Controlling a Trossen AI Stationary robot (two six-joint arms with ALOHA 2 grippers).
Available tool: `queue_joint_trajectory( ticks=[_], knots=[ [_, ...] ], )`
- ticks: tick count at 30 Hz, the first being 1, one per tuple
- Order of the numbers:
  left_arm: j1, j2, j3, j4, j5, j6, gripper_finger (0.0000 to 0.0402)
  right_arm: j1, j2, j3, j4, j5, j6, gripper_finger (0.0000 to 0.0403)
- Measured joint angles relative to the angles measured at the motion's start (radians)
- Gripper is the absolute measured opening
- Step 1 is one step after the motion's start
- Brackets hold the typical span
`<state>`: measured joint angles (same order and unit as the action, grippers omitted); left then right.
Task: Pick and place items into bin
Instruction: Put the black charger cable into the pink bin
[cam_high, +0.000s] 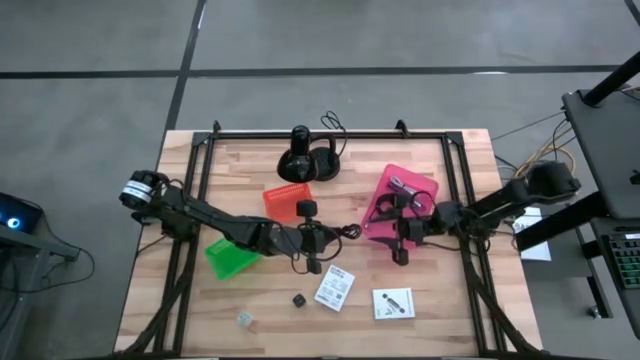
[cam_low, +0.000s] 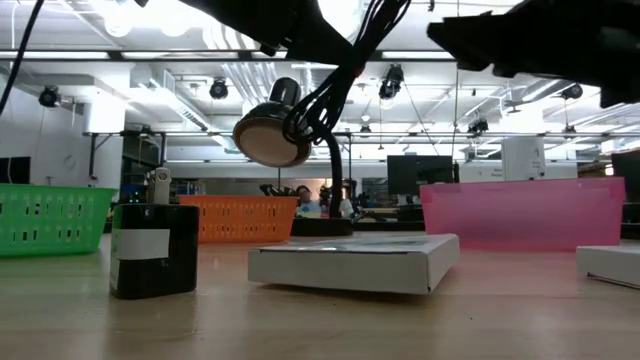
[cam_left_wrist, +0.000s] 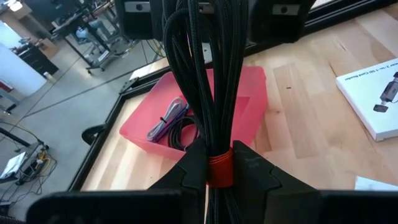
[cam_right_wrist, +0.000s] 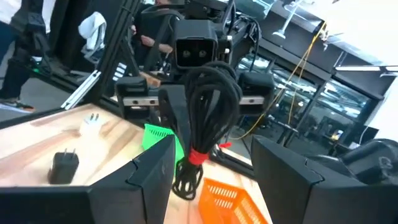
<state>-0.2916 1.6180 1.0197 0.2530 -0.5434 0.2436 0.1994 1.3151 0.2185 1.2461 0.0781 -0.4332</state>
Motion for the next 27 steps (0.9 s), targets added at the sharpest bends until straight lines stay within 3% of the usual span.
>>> queue_joint_trajectory(
  ticks=[14,27],
  knots=[
    [0.001,0.0,-0.012,-0.002,0.0,0.0,0.0036,-0.057,0.28,0.155,0.133,0.007,0.03,0.0196],
    [0.008,-0.001,-0.012,-0.008,-0.011,0.006,0.0036,-0.056,0.274,0.171,0.123,-0.117,0.049,0.0196]
  ],
)
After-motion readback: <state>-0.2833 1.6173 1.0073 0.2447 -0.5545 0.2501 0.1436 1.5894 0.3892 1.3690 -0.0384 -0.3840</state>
